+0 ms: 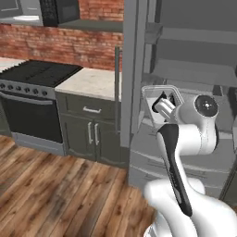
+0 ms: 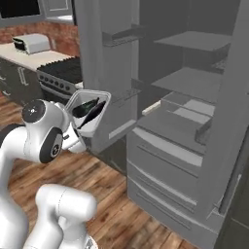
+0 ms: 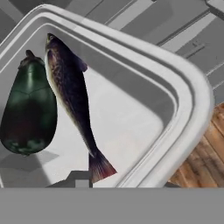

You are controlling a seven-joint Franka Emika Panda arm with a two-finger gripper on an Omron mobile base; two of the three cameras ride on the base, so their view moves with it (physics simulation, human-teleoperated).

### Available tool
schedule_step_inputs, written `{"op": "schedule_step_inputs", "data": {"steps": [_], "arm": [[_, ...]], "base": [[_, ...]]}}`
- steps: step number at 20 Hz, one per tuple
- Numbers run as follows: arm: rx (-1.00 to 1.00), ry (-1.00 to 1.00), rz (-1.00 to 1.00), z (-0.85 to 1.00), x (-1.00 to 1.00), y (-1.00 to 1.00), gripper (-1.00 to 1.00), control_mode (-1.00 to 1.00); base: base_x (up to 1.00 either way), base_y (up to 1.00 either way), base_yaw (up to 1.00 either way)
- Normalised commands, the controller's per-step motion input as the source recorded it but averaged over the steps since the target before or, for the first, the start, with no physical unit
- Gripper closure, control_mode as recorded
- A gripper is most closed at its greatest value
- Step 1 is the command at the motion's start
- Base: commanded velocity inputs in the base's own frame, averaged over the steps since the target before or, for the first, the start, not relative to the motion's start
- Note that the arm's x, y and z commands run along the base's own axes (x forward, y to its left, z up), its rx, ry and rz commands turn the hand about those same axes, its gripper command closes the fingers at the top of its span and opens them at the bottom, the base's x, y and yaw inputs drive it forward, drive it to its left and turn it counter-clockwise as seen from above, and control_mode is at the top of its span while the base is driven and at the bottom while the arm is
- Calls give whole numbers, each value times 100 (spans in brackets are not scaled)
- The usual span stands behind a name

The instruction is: Place the tupperware containing the fish and eggplant meal in the microwave. Close the microwave door and press the start button to reheat the meal.

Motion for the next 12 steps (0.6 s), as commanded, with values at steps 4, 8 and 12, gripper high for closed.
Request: {"op": "schedule_step_inputs", "data": {"steps": [4, 8, 12], "arm": [[0, 0, 0, 0, 0, 0, 100, 100], [0, 0, 0, 0, 0, 0, 100, 100], [0, 0, 0, 0, 0, 0, 100, 100]], "base": [[5, 43, 57], [23, 34, 61], [28, 22, 59]]}}
